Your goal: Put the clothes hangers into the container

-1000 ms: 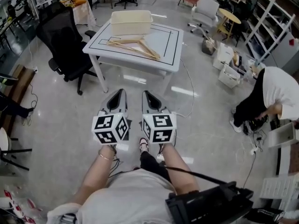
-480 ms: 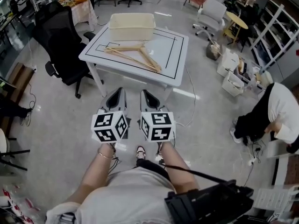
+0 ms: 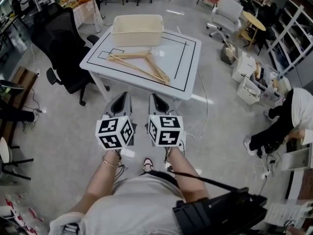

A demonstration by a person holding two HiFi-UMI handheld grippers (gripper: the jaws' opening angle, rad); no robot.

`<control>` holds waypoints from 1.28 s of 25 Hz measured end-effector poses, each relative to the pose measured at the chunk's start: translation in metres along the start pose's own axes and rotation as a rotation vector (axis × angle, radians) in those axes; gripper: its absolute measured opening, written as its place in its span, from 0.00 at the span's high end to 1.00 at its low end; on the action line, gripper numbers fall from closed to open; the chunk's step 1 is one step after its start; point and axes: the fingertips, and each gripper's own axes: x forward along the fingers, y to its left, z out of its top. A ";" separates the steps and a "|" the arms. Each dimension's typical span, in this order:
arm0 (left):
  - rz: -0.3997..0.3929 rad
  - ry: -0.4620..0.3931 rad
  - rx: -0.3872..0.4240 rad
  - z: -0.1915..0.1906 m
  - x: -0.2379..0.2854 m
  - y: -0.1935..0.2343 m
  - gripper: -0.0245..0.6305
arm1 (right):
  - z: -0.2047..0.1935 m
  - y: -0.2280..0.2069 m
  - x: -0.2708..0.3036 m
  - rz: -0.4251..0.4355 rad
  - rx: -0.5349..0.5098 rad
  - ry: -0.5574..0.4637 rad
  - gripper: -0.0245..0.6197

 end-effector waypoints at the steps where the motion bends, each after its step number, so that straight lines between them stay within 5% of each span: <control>1: 0.003 0.000 0.002 0.001 0.007 0.001 0.95 | 0.001 -0.006 0.006 -0.004 0.000 0.000 0.94; 17: 0.079 0.044 0.013 0.003 0.102 0.045 0.95 | 0.017 -0.078 0.107 0.014 0.092 0.039 0.93; 32: 0.016 0.031 -0.012 0.054 0.257 0.127 0.95 | 0.069 -0.106 0.260 -0.045 0.031 0.073 0.93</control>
